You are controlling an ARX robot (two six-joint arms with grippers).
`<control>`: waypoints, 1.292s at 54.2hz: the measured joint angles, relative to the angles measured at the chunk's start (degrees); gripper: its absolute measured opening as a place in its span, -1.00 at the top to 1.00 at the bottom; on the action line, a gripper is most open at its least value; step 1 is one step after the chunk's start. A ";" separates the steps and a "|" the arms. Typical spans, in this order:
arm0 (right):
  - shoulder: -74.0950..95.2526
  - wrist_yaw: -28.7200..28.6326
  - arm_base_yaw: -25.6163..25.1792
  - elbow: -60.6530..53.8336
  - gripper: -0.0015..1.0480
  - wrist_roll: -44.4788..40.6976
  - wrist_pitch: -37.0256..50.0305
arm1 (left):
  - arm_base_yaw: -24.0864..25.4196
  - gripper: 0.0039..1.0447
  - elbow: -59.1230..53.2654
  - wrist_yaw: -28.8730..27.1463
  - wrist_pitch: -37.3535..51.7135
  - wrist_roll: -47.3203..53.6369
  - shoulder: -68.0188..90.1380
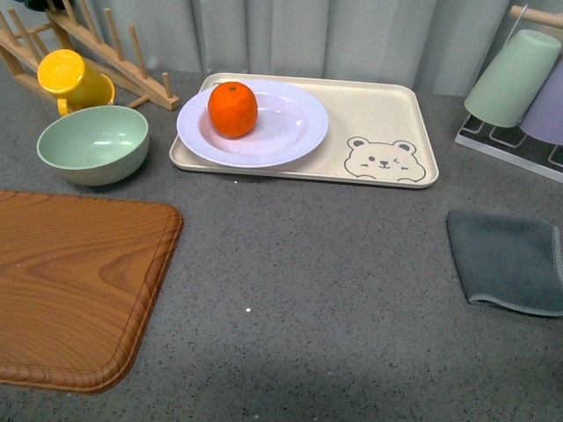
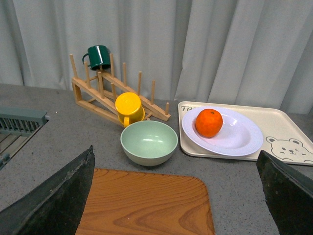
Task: Place orange and plate with both arms
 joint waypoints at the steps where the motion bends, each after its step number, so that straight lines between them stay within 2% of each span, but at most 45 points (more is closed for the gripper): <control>1: -3.93 -0.46 -0.52 -0.13 -0.82 -0.52 -3.72 | 0.00 -0.88 0.00 0.00 0.00 0.00 0.00; 10: -20.92 -0.26 -2.01 -0.68 -0.82 -4.94 -17.35 | 0.00 -0.88 0.00 0.00 0.00 0.00 0.00; 18: -30.25 0.87 -3.15 -1.55 -0.82 -8.94 -23.30 | 0.00 -0.88 0.00 0.00 0.00 0.00 0.00; 24: -33.94 2.14 -3.50 -2.40 -0.82 -11.76 -23.52 | 0.00 -0.88 0.00 0.00 0.00 0.00 0.00; 28: -34.73 -0.22 -4.22 -2.51 -0.82 -12.50 -22.84 | 0.00 -0.88 0.00 0.00 0.00 0.00 0.00; 36: -34.77 -0.63 -4.52 -2.51 -0.82 -12.57 -22.82 | 0.00 -0.88 0.00 0.00 0.00 0.00 0.00; 40: -39.50 -6.01 -6.97 -7.08 -0.60 -10.03 -13.33 | 0.00 -0.88 0.00 0.02 0.00 0.00 -0.02; 43: -42.23 -6.80 -7.82 -8.98 -0.43 -8.81 -9.20 | 0.00 -0.88 0.00 0.00 0.00 0.00 -0.02; 47: -42.97 -6.82 -8.15 -9.07 -0.23 -7.96 -7.72 | 0.00 -0.88 0.00 -0.02 0.00 0.00 -0.02; 53: -43.06 -7.02 -8.20 -9.11 0.31 -7.30 -7.63 | 0.00 -0.88 0.00 0.00 0.00 0.00 -0.02; 59: -43.06 -7.02 -8.20 -9.09 0.68 -7.19 -7.63 | 0.00 -0.88 0.00 0.00 0.00 0.00 -0.04; 62: -43.06 -7.02 -8.20 -9.11 0.95 -7.17 -7.63 | 0.00 -0.88 0.00 0.00 0.00 0.00 -0.04; 70: -43.06 -7.02 -8.20 -9.11 0.98 -7.13 -7.63 | 0.00 -0.88 0.00 0.00 0.00 0.00 -0.04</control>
